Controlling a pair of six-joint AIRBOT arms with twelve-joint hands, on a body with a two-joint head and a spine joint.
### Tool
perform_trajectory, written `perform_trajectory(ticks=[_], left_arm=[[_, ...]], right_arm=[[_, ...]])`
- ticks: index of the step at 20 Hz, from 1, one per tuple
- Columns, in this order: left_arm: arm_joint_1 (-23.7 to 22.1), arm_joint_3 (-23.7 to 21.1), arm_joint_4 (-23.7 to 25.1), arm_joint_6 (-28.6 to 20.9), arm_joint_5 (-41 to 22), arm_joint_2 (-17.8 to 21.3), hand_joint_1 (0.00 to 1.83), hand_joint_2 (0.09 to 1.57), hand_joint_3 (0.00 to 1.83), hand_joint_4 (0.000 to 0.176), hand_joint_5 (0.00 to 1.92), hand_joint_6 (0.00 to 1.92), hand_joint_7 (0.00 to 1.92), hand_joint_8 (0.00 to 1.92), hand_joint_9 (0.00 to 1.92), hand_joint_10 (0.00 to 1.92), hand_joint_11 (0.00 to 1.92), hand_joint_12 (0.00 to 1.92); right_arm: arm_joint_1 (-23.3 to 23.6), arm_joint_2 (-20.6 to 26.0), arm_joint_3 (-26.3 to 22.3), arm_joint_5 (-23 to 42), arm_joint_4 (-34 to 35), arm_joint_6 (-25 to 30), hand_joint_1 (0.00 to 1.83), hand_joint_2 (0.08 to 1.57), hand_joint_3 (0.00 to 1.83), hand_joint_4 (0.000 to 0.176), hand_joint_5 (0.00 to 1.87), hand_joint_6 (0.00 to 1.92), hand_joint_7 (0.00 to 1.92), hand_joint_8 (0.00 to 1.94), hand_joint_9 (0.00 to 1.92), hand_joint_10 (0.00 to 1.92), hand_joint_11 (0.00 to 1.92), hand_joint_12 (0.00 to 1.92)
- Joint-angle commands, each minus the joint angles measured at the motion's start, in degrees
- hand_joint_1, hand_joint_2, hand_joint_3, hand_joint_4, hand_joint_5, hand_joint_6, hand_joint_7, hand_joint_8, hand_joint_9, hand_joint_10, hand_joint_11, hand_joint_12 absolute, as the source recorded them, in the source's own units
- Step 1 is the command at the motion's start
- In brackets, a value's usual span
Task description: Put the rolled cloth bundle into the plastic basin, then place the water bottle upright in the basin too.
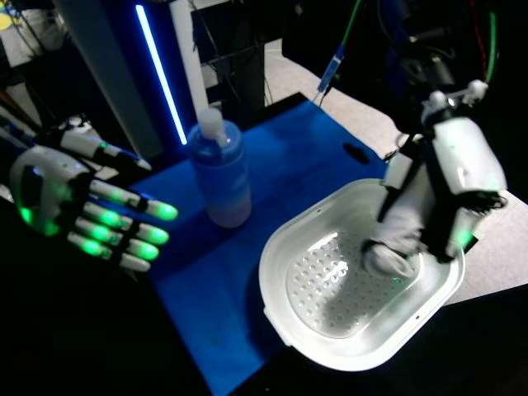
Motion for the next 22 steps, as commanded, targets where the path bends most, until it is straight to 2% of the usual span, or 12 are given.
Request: perform_trajectory(ticks=[1, 9, 10, 11, 12, 13, 16, 17, 18, 20, 21, 22], left_arm=[[0.06, 1.13, -1.05, -0.46, -4.32, -0.80, 1.67, 1.13, 0.01, 0.176, 0.73, 1.92, 0.92, 1.92, 1.09, 1.92, 1.26, 1.92], [2.40, 1.83, -3.08, -0.48, -3.54, -1.45, 1.43, 1.15, 0.01, 0.176, 0.79, 1.92, 0.98, 1.92, 1.20, 1.92, 1.36, 1.92], [2.41, 1.82, -3.08, -0.47, -3.57, -1.57, 1.21, 1.16, 0.00, 0.111, 0.73, 1.83, 0.90, 1.92, 1.15, 1.92, 1.29, 1.92], [2.41, 1.81, -3.07, -0.46, -3.57, -1.59, 1.21, 1.16, 0.00, 0.111, 0.73, 1.83, 0.90, 1.92, 1.15, 1.92, 1.29, 1.92], [2.43, 1.82, -3.02, -0.44, -3.57, -1.63, 1.00, 1.17, 0.00, 0.112, 0.82, 1.31, 0.79, 1.59, 0.96, 1.89, 1.12, 1.92], [2.43, 1.81, -3.00, -0.44, -3.63, -1.63, 0.98, 1.17, 0.00, 0.163, 0.86, 1.22, 0.75, 1.47, 0.92, 1.85, 1.07, 1.92], [2.42, 1.63, -2.72, -0.43, -3.88, -1.62, 0.92, 1.20, 0.00, 0.176, 0.79, 1.26, 0.59, 1.19, 0.59, 1.40, 0.61, 1.82], [2.41, 1.58, -2.42, -0.43, -3.93, -1.62, 0.78, 1.10, 0.00, 0.086, 0.73, 0.73, 0.58, 1.12, 0.55, 1.40, 0.53, 1.80], [2.41, 1.60, -2.13, -0.43, -3.86, -1.62, 0.76, 1.05, 0.00, 0.045, 0.85, 0.10, 0.50, 1.17, 0.47, 1.58, 0.50, 1.89], [2.39, 1.65, -1.70, -0.42, -3.71, -1.66, 0.72, 1.02, 0.00, 0.064, 0.75, 0.00, 0.53, 0.72, 0.46, 1.13, 0.26, 1.56], [2.39, 1.59, -1.61, -0.42, -3.72, -1.66, 0.69, 1.00, 0.00, 0.095, 0.61, 0.00, 0.57, 0.30, 0.46, 0.64, 0.12, 1.26], [2.40, 1.46, -1.51, -0.42, -3.87, -1.61, 0.70, 0.98, 0.00, 0.100, 0.48, 0.01, 0.52, 0.04, 0.43, 0.16, 0.04, 0.90]], right_arm=[[0.45, -0.18, 0.33, 7.23, -0.47, 0.86, 0.22, 1.47, 0.00, 0.077, 0.25, 0.00, 0.27, 0.00, 0.23, 0.00, 0.18, 0.05], [0.46, -0.21, 0.40, 7.23, -0.46, 1.66, 0.30, 1.47, 0.00, 0.049, 0.26, 0.00, 0.28, 0.00, 0.24, 0.00, 0.20, 0.05], [0.46, -0.22, 0.40, 7.23, -0.46, 1.76, 0.29, 1.46, 0.00, 0.047, 0.26, 0.00, 0.28, 0.00, 0.25, 0.00, 0.21, 0.05], [0.46, -0.23, 0.40, 7.23, -0.46, 1.78, 0.29, 1.46, 0.00, 0.047, 0.26, 0.00, 0.28, 0.00, 0.25, 0.00, 0.21, 0.05], [0.46, -0.24, 0.40, 7.23, -0.45, 1.81, 0.28, 1.45, 0.00, 0.045, 0.26, 0.00, 0.29, 0.00, 0.24, 0.00, 0.20, 0.04], [0.46, -0.25, 0.40, 7.23, -0.45, 1.84, 0.28, 1.45, 0.00, 0.044, 0.26, 0.00, 0.29, 0.00, 0.24, 0.00, 0.20, 0.04], [0.46, -0.32, 0.41, 7.23, -0.45, 1.92, 0.29, 1.45, 0.00, 0.050, 0.25, 0.00, 0.29, 0.00, 0.24, 0.00, 0.20, 0.04], [0.46, -0.41, 0.45, 7.23, -0.45, 1.92, 0.29, 1.45, 0.00, 0.052, 0.25, 0.00, 0.29, 0.00, 0.24, 0.00, 0.21, 0.04], [0.46, -0.49, 0.49, 7.23, -0.45, 1.92, 0.27, 1.45, 0.00, 0.044, 0.26, 0.00, 0.30, 0.00, 0.25, 0.00, 0.23, 0.05], [0.46, -0.68, 0.59, 7.23, -0.47, 1.93, 0.28, 1.46, 0.00, 0.039, 0.26, 0.00, 0.30, 0.00, 0.26, 0.00, 0.22, 0.04], [0.46, -0.68, 0.59, 7.23, -0.47, 1.93, 0.27, 1.46, 0.00, 0.053, 0.25, 0.00, 0.29, 0.00, 0.24, 0.00, 0.20, 0.03], [0.46, -0.68, 0.59, 7.23, -0.47, 1.93, 0.27, 1.45, 0.00, 0.047, 0.26, 0.00, 0.29, 0.00, 0.23, 0.00, 0.20, 0.03]])
